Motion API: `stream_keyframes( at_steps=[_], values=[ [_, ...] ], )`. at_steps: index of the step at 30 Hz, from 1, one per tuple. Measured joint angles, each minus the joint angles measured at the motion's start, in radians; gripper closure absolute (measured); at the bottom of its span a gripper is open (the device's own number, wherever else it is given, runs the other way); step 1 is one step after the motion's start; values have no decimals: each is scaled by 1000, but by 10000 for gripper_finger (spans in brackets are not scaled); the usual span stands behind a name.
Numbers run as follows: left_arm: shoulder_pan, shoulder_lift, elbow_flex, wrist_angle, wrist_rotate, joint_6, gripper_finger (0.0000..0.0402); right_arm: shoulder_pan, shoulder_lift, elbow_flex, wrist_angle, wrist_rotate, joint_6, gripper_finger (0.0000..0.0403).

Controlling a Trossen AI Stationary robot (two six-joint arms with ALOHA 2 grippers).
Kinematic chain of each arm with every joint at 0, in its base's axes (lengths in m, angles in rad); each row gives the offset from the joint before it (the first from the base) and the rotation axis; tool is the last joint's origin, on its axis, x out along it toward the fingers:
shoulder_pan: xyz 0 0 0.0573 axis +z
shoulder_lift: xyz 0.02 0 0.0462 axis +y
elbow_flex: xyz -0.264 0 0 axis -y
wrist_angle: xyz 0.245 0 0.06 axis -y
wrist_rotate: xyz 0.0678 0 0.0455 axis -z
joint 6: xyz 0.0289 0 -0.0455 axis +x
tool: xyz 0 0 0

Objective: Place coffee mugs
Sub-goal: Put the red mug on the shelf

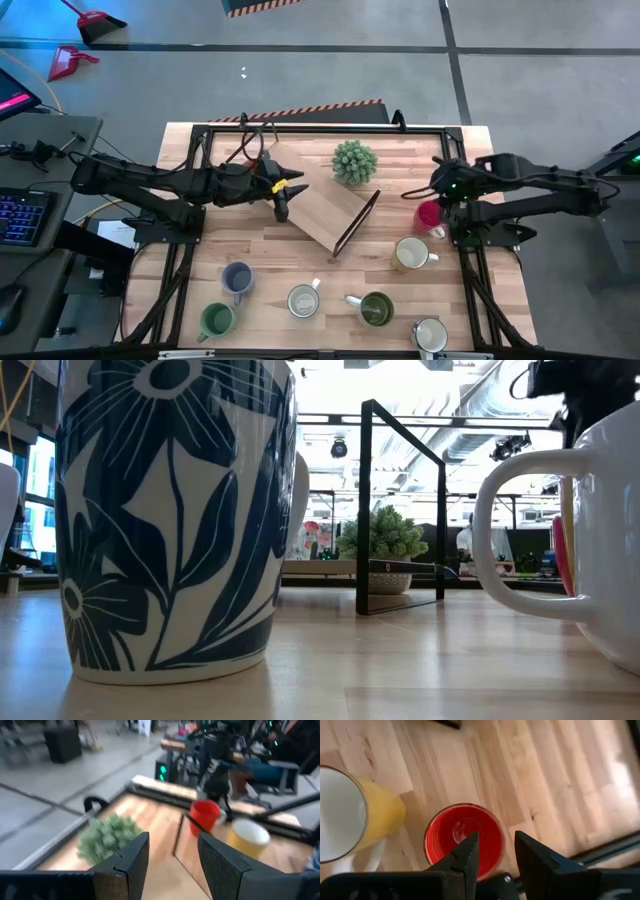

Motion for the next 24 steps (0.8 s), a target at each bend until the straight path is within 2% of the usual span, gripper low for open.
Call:
stream_keyframes(
  at_steps=[4, 9, 15, 24],
  values=[
    [-29, 0, 0, -68, 85, -115, 243, 0, -7, -92, 50, -1, 3, 299],
    [-94, 0, 0, -100, 138, -233, 243, 0, -5, -149, 92, 32, 8, 299],
    [-180, 1, 0, -249, 137, -423, 243, 0, -6, -155, 95, 38, 21, 299],
    [-262, 1, 0, -333, 125, -538, 243, 0, -3, -155, 95, 66, 55, 299]
  ],
)
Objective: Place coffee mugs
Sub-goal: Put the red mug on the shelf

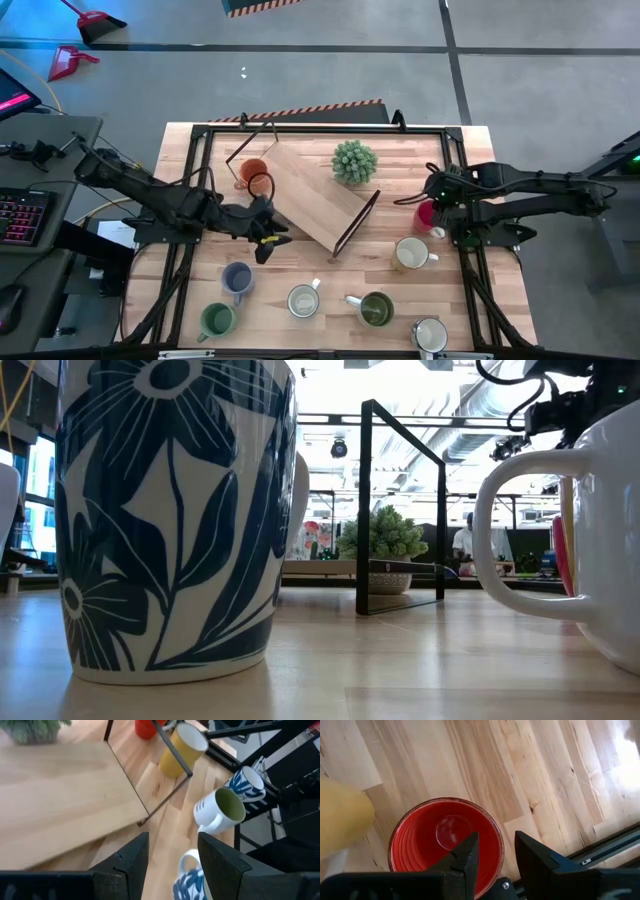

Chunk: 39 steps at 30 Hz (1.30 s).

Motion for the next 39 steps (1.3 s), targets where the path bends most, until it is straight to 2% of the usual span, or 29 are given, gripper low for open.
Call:
stream_keyframes(
  at_steps=[12, 17, 22, 31, 39],
  values=[
    [-16, 0, 0, -15, -24, -25, 243, 0, 26, -7, 11, 30, 139, 299],
    [-16, 0, 0, -19, -25, -17, 243, 1, 26, -71, 13, -25, 130, 299],
    [-16, 0, 0, -18, -25, -17, 243, 1, 25, -81, 39, 15, 128, 299],
    [-16, 0, 0, -19, -24, -16, 243, 1, 32, -82, 49, -42, 152, 299],
    [-16, 0, 0, -22, -24, -7, 243, 1, 97, -82, 54, -27, 207, 299]
  ],
)
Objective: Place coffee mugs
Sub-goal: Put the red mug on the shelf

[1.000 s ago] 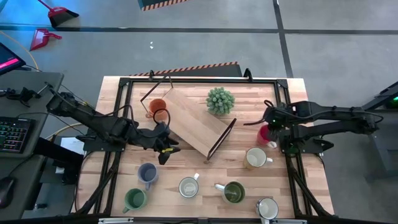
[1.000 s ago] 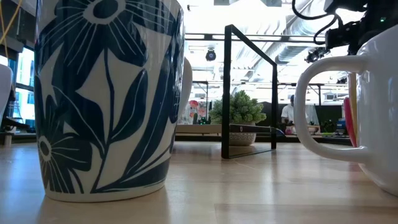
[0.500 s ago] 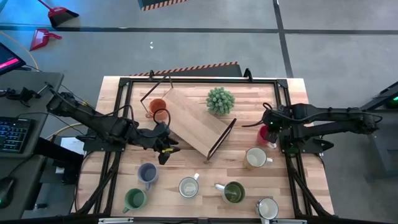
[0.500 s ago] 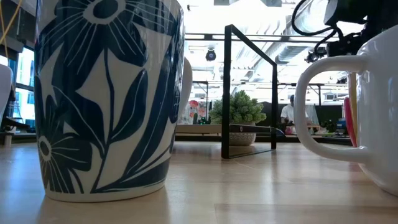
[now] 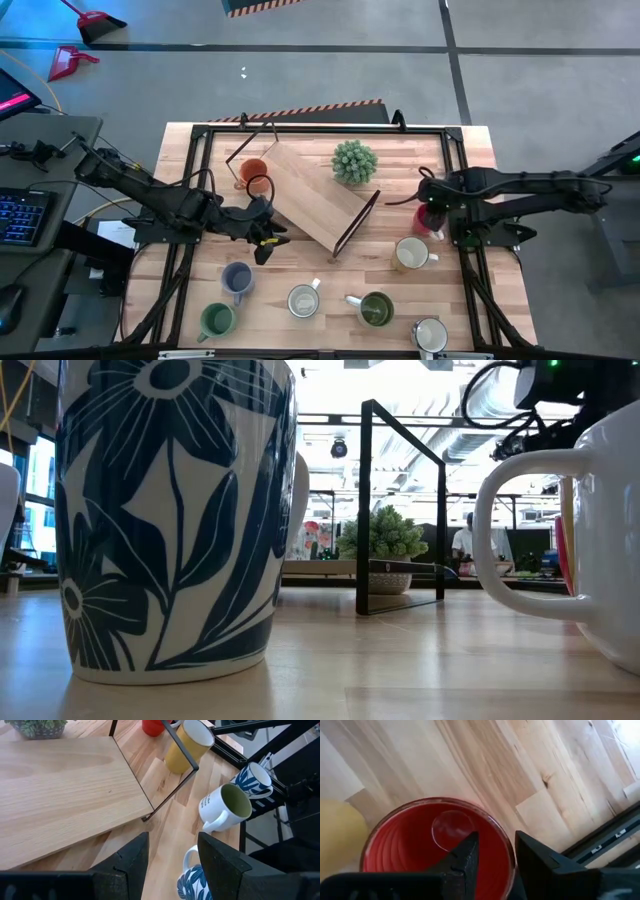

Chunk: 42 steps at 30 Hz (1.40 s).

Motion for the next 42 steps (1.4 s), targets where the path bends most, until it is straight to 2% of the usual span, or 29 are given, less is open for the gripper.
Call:
stream_keyframes(
  at_steps=[23, 27, 33, 39, 42],
  values=[
    [0, 0, 0, -26, 4, 37, 243, 0, 215, 0, 131, 16, -8, 300],
    [0, 0, 0, -33, 4, 37, 243, 0, 224, 0, 136, 15, -8, 320],
    [0, 0, 0, -57, 4, 37, 243, 0, 220, 2, 136, 12, -6, 390],
    [0, 0, 0, -70, 4, 36, 243, 1, 210, 3, 132, 36, -3, 399],
    [0, 0, 0, -78, 4, 36, 243, 0, 183, 16, 100, 80, -5, 401]
  ],
)
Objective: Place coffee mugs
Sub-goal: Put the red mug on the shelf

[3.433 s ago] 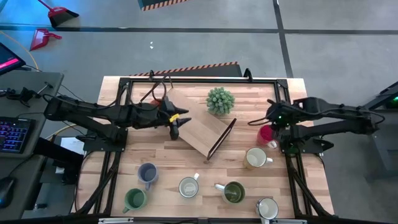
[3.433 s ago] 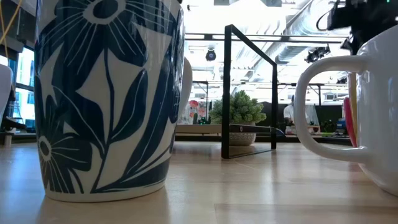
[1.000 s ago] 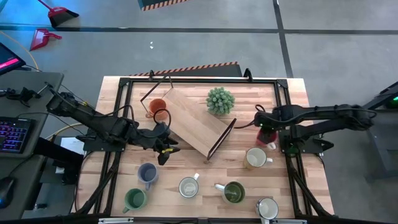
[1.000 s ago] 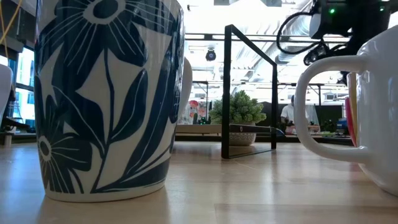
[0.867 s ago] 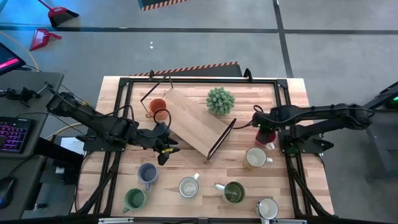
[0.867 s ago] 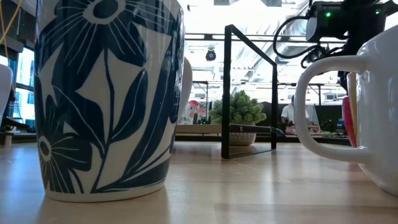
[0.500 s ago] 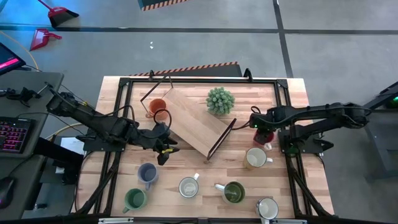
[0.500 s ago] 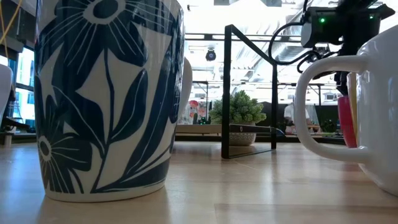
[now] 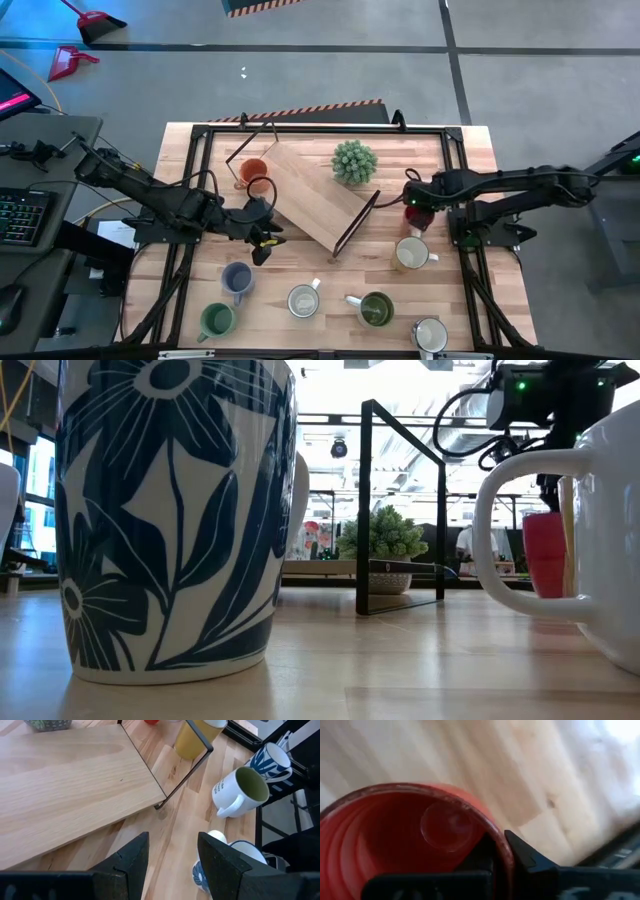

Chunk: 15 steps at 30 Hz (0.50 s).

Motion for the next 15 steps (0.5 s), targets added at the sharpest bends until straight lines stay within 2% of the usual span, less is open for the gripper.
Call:
stream_keyframes(
  at_steps=[7, 15],
  values=[
    [0, 0, 0, -54, 3, 15, 243, -3, -97, 144, -176, 65, 31, 402],
    [-2, 0, -1, -92, 35, 95, 243, -40, -143, 391, -266, 148, 79, 403]
  ],
)
